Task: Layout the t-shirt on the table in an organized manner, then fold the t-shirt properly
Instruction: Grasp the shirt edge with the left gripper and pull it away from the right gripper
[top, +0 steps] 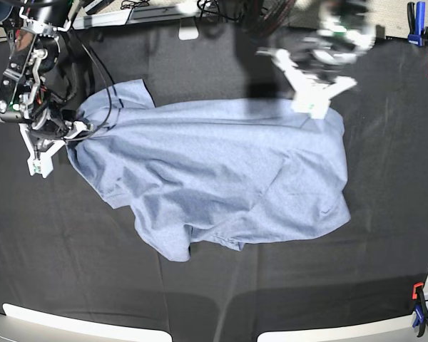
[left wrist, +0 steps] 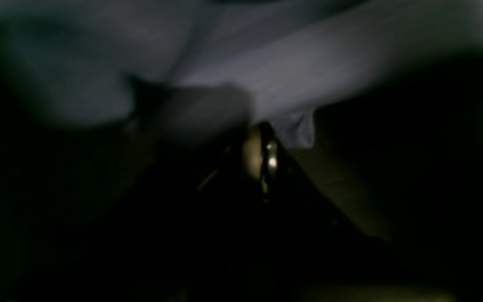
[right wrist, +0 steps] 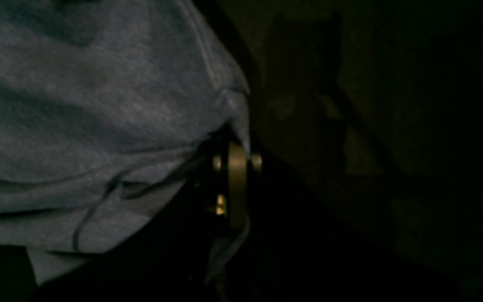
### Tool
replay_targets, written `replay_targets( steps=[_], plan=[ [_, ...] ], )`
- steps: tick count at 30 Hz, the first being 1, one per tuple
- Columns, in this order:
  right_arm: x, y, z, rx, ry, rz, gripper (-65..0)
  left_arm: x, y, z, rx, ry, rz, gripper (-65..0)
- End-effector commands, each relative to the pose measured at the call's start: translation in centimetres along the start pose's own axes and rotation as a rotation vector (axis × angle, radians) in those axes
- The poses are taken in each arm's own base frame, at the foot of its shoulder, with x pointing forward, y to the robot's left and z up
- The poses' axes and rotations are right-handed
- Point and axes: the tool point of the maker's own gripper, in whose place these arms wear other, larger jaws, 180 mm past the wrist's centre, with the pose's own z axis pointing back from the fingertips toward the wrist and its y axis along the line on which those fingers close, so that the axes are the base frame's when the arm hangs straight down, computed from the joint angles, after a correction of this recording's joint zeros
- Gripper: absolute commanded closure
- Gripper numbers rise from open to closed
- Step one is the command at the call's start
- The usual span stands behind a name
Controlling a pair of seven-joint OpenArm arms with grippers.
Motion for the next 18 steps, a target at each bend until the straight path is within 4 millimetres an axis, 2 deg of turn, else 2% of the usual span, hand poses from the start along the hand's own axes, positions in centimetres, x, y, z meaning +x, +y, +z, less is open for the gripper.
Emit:
replay_targets(
  steps=[1, 6, 11, 16, 18],
  plan=[
    [1.7, -0.5, 0.6, -0.014, -0.05, 0.017, 0.0, -2.6, 1.9, 0.5, 0.067, 0.1, -0.029, 0.0],
    [1.5, -1.0, 0.6, -0.04, -0.038, 0.029, 0.0, -4.9, 5.5, 1.8, 0.14, 0.158, -0.113, 0.0],
    [1.5, -1.0, 0.6, -0.039, -0.036, 0.029, 0.0, -6.6, 8.9, 3.3, 0.22, 0.197, -0.093, 0.0],
    [1.4, -1.0, 0.6, -0.039, -0.035, 0.029, 0.0, -7.3, 13.6, 5.4, 0.341, 0.19, -0.043, 0.0],
    [1.4, -1.0, 0.6, -0.04, -0.032, 0.029, 0.0, -7.4, 14.6, 5.9, 0.348, 0.189, -0.005, 0.0]
  ],
)
